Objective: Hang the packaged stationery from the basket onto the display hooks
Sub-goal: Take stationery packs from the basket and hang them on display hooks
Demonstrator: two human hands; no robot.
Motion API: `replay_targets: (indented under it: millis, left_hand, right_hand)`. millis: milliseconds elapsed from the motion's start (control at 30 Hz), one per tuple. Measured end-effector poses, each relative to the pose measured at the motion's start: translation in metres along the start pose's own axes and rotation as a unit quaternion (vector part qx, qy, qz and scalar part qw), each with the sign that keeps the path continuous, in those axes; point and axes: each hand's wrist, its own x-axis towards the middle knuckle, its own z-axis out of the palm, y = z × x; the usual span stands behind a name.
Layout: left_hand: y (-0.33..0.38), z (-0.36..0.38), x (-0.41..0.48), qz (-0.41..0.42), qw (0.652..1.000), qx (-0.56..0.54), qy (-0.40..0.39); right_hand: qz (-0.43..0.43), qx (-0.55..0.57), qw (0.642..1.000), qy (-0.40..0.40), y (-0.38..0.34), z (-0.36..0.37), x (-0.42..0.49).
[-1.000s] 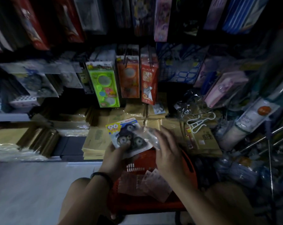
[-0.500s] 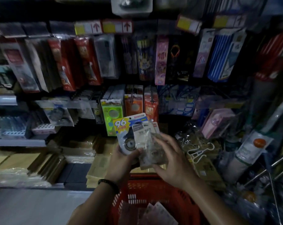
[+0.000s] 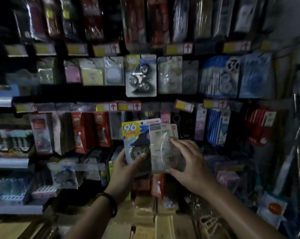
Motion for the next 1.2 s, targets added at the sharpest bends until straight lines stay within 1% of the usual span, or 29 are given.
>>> replay_targets:
  millis: [133,233,300,467,533,767,867,1000,1100,1200]
  left_hand:
    - [0.037,0.002,0.039,0.032,0.999,0.002,-0.014]
    - [0.061,0.002,0.068,0.051,0.999,-0.001,-0.017]
    - [0.082,0.005,0.084,0.071,0.997,0.002,0.002]
    - [0.126,0.011,0.118,0.13,0.985,0.069,0.085]
    - [0.137,0.009,0.13,0.14,0.983,0.073,0.092]
    - [0.145,-0.001,0.159,0.151,0.985,0.041,0.073]
    - [0.146,-0.004,0.169,0.154,0.985,0.034,0.066]
    - [0.142,-0.006,0.181,0.154,0.986,0.029,0.052]
    - [0.138,-0.006,0.185,0.152,0.987,0.029,0.048]
    - [0.136,-0.005,0.186,0.15,0.988,0.02,0.043]
  right_hand:
    - [-0.042,-0.055,0.996,0.062,0.002,-0.031,0.049]
    - [-0.066,-0.106,0.988,0.089,0.006,-0.049,0.088]
    - [-0.071,-0.121,0.986,0.094,0.01,-0.058,0.117]
    - [-0.066,-0.163,0.98,0.095,0.022,-0.073,0.184]
    - [-0.059,-0.174,0.978,0.098,0.025,-0.075,0.206]
    - [-0.04,-0.222,0.965,0.135,0.037,-0.068,0.248]
    - [-0.056,-0.253,0.955,0.141,0.046,-0.065,0.252]
    - [-0.103,-0.277,0.942,0.158,0.057,-0.061,0.254]
    - [-0.092,-0.281,0.94,0.17,0.056,-0.062,0.257]
    - [-0.084,-0.282,0.942,0.159,0.053,-0.066,0.261]
